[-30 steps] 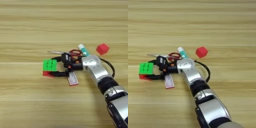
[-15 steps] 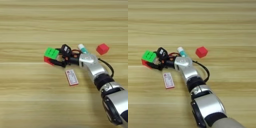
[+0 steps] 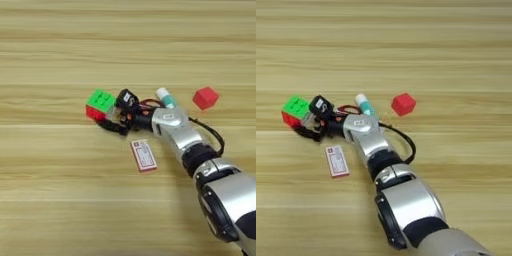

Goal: Move the objects on the table

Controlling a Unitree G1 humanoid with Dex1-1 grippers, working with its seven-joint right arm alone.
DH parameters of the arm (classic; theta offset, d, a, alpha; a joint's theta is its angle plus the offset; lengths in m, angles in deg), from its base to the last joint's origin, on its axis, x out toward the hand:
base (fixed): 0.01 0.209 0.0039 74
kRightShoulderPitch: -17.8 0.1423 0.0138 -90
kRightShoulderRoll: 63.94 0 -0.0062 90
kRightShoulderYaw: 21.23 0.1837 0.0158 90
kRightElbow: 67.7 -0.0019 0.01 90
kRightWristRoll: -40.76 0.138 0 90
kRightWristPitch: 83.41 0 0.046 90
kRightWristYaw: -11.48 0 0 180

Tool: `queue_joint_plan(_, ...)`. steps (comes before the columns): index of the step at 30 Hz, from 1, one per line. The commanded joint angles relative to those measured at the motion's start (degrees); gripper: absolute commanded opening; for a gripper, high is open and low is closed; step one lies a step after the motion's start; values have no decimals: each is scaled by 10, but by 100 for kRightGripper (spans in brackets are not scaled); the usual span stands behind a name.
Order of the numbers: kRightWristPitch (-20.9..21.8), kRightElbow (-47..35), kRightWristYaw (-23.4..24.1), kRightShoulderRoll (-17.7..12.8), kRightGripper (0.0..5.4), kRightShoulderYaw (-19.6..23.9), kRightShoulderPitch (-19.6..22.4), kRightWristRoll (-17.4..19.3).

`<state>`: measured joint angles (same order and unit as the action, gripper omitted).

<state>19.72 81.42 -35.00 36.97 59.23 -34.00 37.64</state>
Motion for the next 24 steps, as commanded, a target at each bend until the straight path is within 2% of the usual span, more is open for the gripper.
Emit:
queue_joint_plan(1,6,-34,6,-2,444,9,39,7)
queue_joint_plan(9,8,-72,-7,1,537,27,34,29)
queue_joint_plan(24,-8,-159,-27,2,537,43,16,66)
